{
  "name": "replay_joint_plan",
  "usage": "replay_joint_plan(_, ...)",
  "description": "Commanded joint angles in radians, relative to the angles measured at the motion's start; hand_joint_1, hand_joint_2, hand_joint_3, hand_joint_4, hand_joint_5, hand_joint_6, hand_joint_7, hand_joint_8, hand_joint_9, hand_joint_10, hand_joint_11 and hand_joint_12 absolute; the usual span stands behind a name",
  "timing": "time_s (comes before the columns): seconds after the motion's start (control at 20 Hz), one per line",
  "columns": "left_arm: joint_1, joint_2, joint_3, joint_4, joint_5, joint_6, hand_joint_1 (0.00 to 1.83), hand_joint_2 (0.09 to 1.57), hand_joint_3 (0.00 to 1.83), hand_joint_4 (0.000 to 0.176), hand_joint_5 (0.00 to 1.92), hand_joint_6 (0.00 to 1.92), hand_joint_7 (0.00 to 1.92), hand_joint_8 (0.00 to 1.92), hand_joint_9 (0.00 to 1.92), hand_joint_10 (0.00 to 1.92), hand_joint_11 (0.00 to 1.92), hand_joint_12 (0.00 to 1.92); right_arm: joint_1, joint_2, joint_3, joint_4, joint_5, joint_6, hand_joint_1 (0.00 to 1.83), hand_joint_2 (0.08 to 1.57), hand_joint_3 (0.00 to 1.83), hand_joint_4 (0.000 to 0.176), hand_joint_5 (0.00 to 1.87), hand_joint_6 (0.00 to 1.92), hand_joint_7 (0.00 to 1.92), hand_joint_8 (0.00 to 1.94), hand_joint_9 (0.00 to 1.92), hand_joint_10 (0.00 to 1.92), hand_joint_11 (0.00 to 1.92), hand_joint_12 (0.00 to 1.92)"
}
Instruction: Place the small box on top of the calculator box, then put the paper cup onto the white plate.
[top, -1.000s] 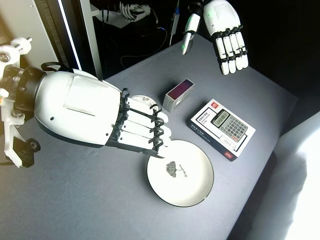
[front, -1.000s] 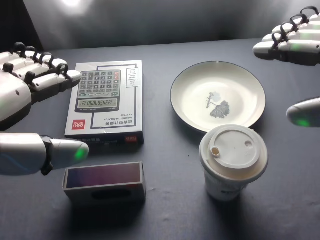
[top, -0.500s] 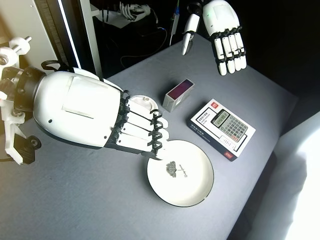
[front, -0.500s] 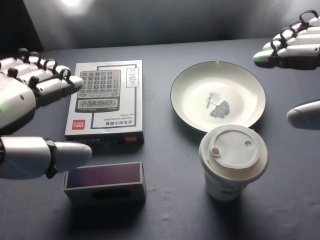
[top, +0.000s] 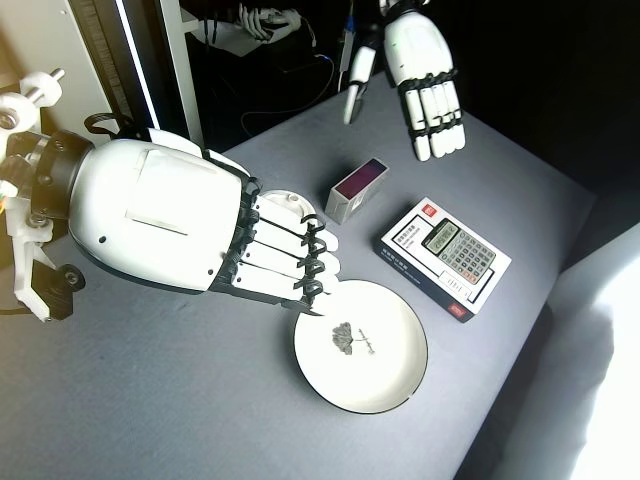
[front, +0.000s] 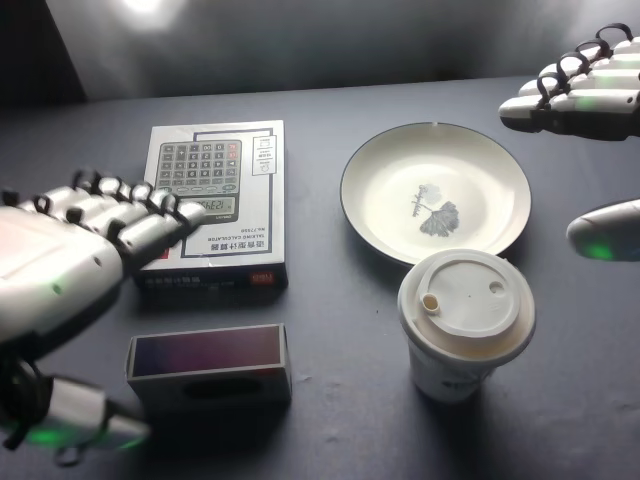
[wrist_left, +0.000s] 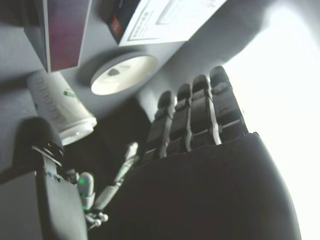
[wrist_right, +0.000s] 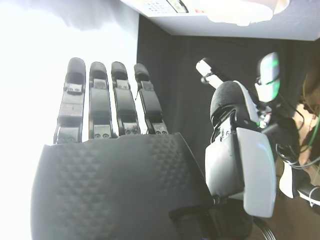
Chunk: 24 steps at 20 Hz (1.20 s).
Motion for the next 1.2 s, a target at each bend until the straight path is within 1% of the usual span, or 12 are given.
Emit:
replay_joint_plan(0.0, -0.006, -0.003, 0.0, 0.014, -0.091, 0.011, 1.29, 0.77, 0.0, 0.0, 0.0, 0.0, 0.0, 0.0, 0.0, 0.0, 0.1, 0.06, 0.006, 0.013, -0.001, 0.023, 0.071, 0.009, 0.0, 1.2, 0.0, 0.0, 0.09, 0.0, 0.07, 0.0, 0.06, 0.0, 0.0, 0.23)
replay_joint_plan(0.25, 0.02, -0.074, 0.0, -0.059, -0.129, 0.053, 1.26, 0.83, 0.02, 0.0, 0.01, 0.0, 0.0, 0.0, 0.0, 0.0, 0.07, 0.07, 0.005, 0.013, -0.005, 0.023, 0.071, 0.008, 0.03, 1.2, 0.0, 0.0, 0.07, 0.0, 0.06, 0.0, 0.04, 0.0, 0.0, 0.19)
replay_joint_plan(0.3, 0.024, -0.089, 0.0, -0.078, -0.135, 0.065, 1.27, 0.85, 0.01, 0.0, 0.03, 0.01, 0.0, 0.0, 0.0, 0.0, 0.01, 0.2, 0.005, 0.013, -0.006, 0.023, 0.071, 0.008, 0.03, 1.2, 0.0, 0.0, 0.07, 0.0, 0.06, 0.0, 0.04, 0.0, 0.0, 0.2)
replay_joint_plan(0.4, 0.036, -0.118, 0.0, -0.094, -0.152, 0.081, 1.27, 0.86, 0.0, 0.0, 0.05, 0.0, 0.0, 0.0, 0.0, 0.0, 0.0, 0.3, 0.005, 0.013, -0.008, 0.023, 0.071, 0.008, 0.04, 1.2, 0.0, 0.0, 0.07, 0.0, 0.05, 0.0, 0.03, 0.0, 0.0, 0.18)
replay_joint_plan(0.55, 0.061, -0.149, 0.005, -0.097, -0.171, 0.087, 1.27, 0.88, 0.01, 0.0, 0.06, 0.01, 0.01, 0.0, 0.0, 0.0, 0.0, 0.31, 0.005, 0.013, -0.01, 0.022, 0.071, 0.008, 0.1, 1.2, 0.0, 0.0, 0.07, 0.0, 0.06, 0.0, 0.04, 0.0, 0.0, 0.19)
replay_joint_plan(0.65, 0.073, -0.171, 0.015, -0.094, -0.172, 0.09, 1.25, 0.87, 0.0, 0.0, 0.05, 0.0, 0.01, 0.0, 0.0, 0.0, 0.0, 0.33, 0.005, 0.013, -0.01, 0.022, 0.071, 0.008, 0.03, 1.21, 0.0, 0.0, 0.04, 0.0, 0.03, 0.0, 0.02, 0.0, 0.0, 0.14)
replay_joint_plan(0.75, 0.08, -0.191, 0.028, -0.088, -0.172, 0.09, 1.25, 0.88, 0.0, 0.0, 0.07, 0.0, 0.01, 0.0, 0.0, 0.0, 0.0, 0.33, 0.005, 0.013, -0.011, 0.022, 0.071, 0.008, 0.02, 1.21, 0.0, 0.0, 0.04, 0.0, 0.04, 0.0, 0.02, 0.0, 0.0, 0.16)
replay_joint_plan(0.85, 0.085, -0.205, 0.042, -0.084, -0.172, 0.095, 1.28, 0.88, 0.0, 0.0, 0.1, 0.01, 0.04, 0.01, 0.02, 0.0, 0.0, 0.31, 0.005, 0.013, -0.013, 0.022, 0.071, 0.008, 0.05, 1.2, 0.0, 0.0, 0.07, 0.0, 0.07, 0.0, 0.06, 0.01, 0.0, 0.28)
replay_joint_plan(0.95, 0.088, -0.216, 0.054, -0.082, -0.172, 0.098, 1.26, 0.9, 0.01, 0.0, 0.05, 0.0, 0.01, 0.0, 0.0, 0.0, 0.0, 0.31, 0.005, 0.013, -0.014, 0.022, 0.071, 0.008, 0.04, 1.21, 0.0, 0.0, 0.05, 0.0, 0.05, 0.0, 0.04, 0.0, 0.0, 0.23)
replay_joint_plan(1.05, 0.088, -0.229, 0.07, -0.078, -0.172, 0.101, 1.27, 0.91, 0.0, 0.0, 0.07, 0.0, 0.03, 0.0, 0.04, 0.01, 0.0, 0.4, 0.005, 0.013, -0.016, 0.022, 0.071, 0.008, 0.03, 1.21, 0.0, 0.0, 0.04, 0.0, 0.03, 0.0, 0.02, 0.0, 0.0, 0.16)
replay_joint_plan(1.1, 0.089, -0.238, 0.08, -0.077, -0.172, 0.101, 1.27, 0.9, 0.0, 0.0, 0.14, 0.01, 0.08, 0.01, 0.08, 0.01, 0.0, 0.48, 0.005, 0.013, -0.016, 0.022, 0.071, 0.008, 0.05, 1.21, 0.0, 0.0, 0.07, 0.0, 0.06, 0.0, 0.05, 0.0, 0.0, 0.25)
replay_joint_plan(1.15, 0.09, -0.245, 0.088, -0.077, -0.172, 0.101, 1.27, 0.9, 0.0, 0.0, 0.14, 0.01, 0.08, 0.01, 0.08, 0.01, 0.0, 0.48, 0.005, 0.013, -0.017, 0.022, 0.071, 0.008, 0.05, 1.21, 0.0, 0.0, 0.07, 0.0, 0.06, 0.0, 0.05, 0.0, 0.0, 0.25)
